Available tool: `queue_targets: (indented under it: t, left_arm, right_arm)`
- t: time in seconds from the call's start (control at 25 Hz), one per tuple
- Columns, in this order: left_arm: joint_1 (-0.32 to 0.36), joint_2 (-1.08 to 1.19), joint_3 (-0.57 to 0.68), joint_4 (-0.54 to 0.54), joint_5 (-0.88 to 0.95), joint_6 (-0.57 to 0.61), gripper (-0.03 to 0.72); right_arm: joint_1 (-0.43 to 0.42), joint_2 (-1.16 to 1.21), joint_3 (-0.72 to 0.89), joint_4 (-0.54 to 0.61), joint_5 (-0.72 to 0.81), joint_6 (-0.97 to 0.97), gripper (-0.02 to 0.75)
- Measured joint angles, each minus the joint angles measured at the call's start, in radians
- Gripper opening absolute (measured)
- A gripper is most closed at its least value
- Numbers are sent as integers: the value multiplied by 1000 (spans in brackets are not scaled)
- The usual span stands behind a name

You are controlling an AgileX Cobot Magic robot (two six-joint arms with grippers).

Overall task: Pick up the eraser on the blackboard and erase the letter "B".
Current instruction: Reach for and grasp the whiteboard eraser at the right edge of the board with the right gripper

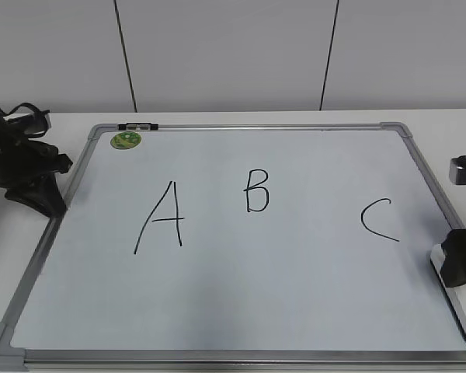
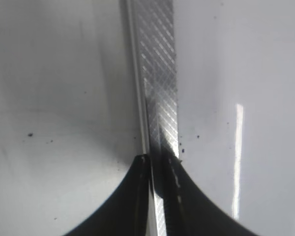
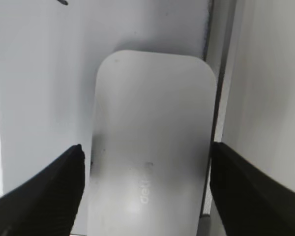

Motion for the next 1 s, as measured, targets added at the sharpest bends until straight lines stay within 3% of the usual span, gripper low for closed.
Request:
queue_targets:
  t: [0.48,0.56,1.0]
  left_arm:
    - [0,0,0,0,0,0,35]
    - [0,0,0,0,0,0,35]
    - [0,0,0,0,-4,0,35]
  right_arm:
    - [0,61,-5,-2,22,0,585]
    - [0,61,-6,-2,33,0,557]
    - [0,62,-103,0,151,0,531]
